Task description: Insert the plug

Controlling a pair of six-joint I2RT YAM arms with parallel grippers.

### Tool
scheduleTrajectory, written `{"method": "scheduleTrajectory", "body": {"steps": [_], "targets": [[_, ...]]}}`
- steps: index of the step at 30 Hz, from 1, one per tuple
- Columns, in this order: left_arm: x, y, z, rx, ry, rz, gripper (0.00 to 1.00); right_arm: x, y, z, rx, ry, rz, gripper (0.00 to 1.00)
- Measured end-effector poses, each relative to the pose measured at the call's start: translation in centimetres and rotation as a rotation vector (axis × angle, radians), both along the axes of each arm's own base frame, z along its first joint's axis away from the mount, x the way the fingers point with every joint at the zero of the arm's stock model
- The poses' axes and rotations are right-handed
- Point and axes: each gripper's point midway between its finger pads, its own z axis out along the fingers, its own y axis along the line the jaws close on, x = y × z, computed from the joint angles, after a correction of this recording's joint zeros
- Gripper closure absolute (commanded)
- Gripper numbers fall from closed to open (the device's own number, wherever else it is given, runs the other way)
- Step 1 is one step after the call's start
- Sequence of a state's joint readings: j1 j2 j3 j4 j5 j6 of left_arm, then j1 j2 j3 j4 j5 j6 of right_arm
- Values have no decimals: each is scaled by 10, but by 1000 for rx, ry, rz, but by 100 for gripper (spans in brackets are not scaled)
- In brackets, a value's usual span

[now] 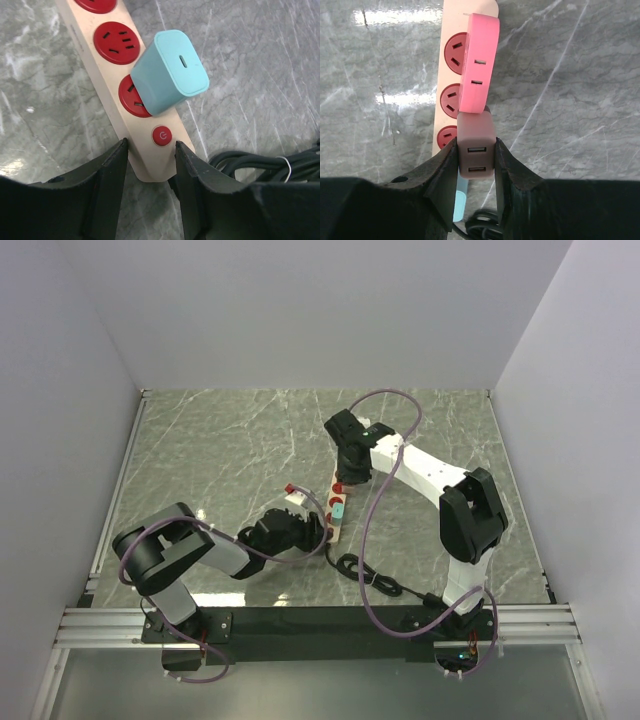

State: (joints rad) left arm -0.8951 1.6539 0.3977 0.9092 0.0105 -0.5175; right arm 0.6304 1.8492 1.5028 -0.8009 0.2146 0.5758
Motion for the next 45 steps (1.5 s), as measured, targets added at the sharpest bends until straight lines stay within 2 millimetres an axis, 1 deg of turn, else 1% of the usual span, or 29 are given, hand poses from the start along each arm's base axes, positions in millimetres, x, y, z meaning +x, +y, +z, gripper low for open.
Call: {"method": "scheduleTrajectory", "body": {"steps": [4, 8, 11, 15, 19, 21, 25, 28, 31, 34, 39, 43, 45], "targets": [[-5, -7, -1, -9, 4, -29, 53, 1, 4, -2, 16, -3, 18, 100], [-6, -25, -1, -45, 16, -65, 52, -5, -1, -7, 6, 3, 30, 100], [-7, -39, -1, -84, 25, -100, 52, -11, -6, -3, 6, -2, 36, 100], [-12, -54, 2, -117, 35, -150, 52, -19, -14, 12, 16, -41, 52, 100], [-17, -54, 7, -120, 29, -158, 50, -20, -17, 35, 30, -100, 96, 100], [-19, -47, 15, -122, 11, -146, 48, -20, -17, 42, 28, -118, 129, 100], [-16, -18, 38, -136, -40, -52, 47, -22, -18, 48, 12, -131, 209, 100], [-1, 14, 52, -153, -73, 68, 46, -24, -15, 46, 9, -118, 267, 100], [16, 48, 59, -166, -86, 187, 45, -23, -12, 46, 7, -106, 310, 100], [24, 72, 62, -168, -96, 263, 44, -16, -2, 46, 14, -99, 350, 100], [29, 94, 67, -183, -110, 324, 44, -3, 11, 38, 0, -57, 391, 100], [32, 110, 64, -184, -110, 366, 44, 3, 18, 19, -25, 12, 407, 100], [34, 116, 64, -186, -110, 382, 44, 1, 16, 9, -41, 53, 408, 100]]}}
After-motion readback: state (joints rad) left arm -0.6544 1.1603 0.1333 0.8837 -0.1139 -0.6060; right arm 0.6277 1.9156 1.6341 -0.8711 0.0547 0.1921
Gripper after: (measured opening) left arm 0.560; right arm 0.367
